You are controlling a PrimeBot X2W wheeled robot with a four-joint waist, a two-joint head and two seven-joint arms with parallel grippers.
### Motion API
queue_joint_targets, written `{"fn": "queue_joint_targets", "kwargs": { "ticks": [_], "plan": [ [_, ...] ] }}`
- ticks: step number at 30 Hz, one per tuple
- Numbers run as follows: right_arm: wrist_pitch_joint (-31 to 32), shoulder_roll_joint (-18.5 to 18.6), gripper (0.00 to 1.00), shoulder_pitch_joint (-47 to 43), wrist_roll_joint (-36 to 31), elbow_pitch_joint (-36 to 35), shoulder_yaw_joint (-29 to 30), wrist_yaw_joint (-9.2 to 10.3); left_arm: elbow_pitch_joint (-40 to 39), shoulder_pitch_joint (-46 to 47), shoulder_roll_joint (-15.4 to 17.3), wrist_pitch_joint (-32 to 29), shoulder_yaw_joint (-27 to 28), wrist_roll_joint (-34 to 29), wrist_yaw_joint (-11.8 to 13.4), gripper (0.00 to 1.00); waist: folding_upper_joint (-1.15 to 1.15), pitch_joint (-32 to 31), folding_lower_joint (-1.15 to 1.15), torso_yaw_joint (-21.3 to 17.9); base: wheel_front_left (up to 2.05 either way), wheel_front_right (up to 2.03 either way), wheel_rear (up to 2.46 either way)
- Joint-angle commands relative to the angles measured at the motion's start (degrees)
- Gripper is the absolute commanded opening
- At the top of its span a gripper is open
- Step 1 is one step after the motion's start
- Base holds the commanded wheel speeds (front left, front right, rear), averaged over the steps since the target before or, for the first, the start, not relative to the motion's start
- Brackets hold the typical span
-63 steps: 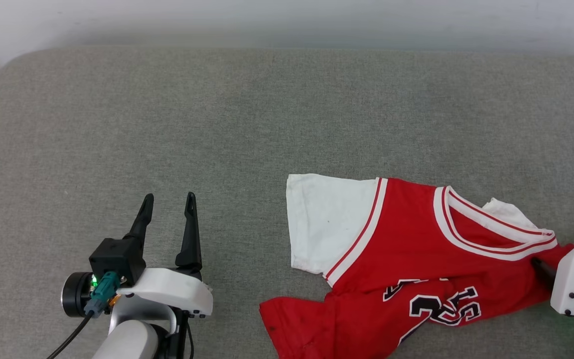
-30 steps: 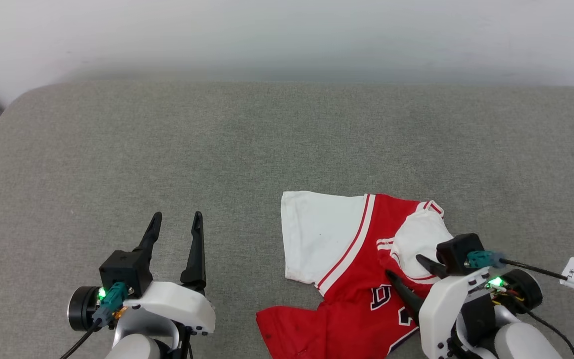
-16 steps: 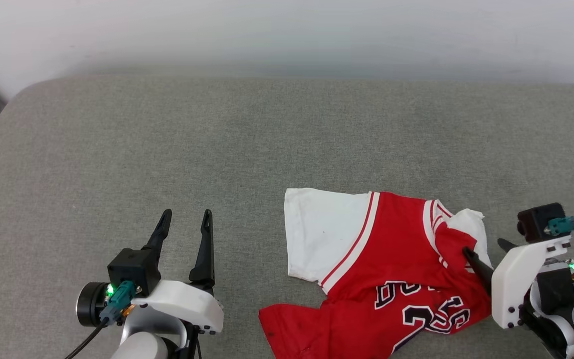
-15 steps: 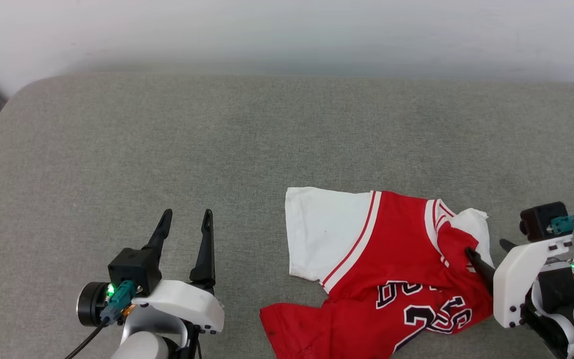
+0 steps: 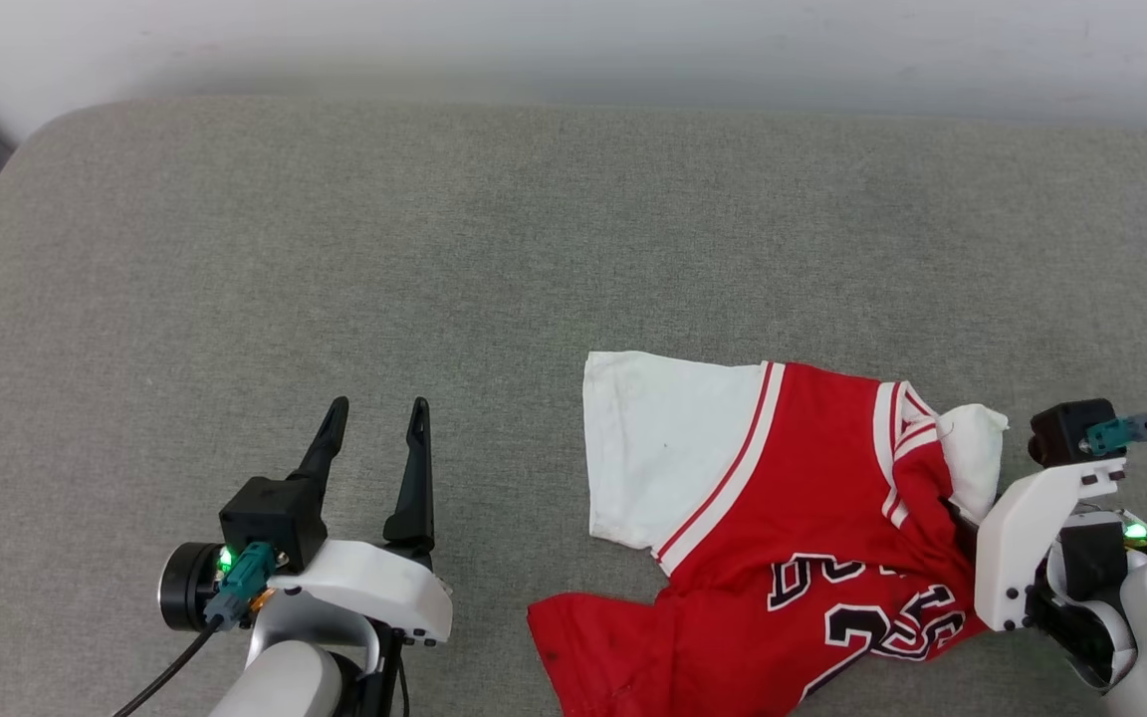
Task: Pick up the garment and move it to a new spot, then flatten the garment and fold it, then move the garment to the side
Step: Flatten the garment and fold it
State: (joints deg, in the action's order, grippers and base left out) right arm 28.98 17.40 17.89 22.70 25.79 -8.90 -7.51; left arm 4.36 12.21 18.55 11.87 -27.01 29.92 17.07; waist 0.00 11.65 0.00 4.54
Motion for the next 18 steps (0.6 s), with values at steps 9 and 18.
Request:
{"fn": "queue_joint_targets", "kwargs": {
  "ticks": [9, 18],
  "plan": [
    [-5.0, 2.1, 0.0, 2.0, -3.4, -3.3, 2.0, 0.07, 0.4, -1.2, 0.6, 0.4, 0.4, 0.5, 0.4, 1.0, 0.0, -2.3, 0.0, -2.5, 0.0, 0.0, 0.0],
    [-4.4, 0.9, 0.15, -4.9, -7.5, 1.3, 18.5, 0.06, 0.0, -0.7, 0.7, 0.1, -0.2, 0.6, 0.3, 1.0, 0.0, -2.0, 0.0, -3.7, 0.0, 0.0, 0.0]
  ]
}}
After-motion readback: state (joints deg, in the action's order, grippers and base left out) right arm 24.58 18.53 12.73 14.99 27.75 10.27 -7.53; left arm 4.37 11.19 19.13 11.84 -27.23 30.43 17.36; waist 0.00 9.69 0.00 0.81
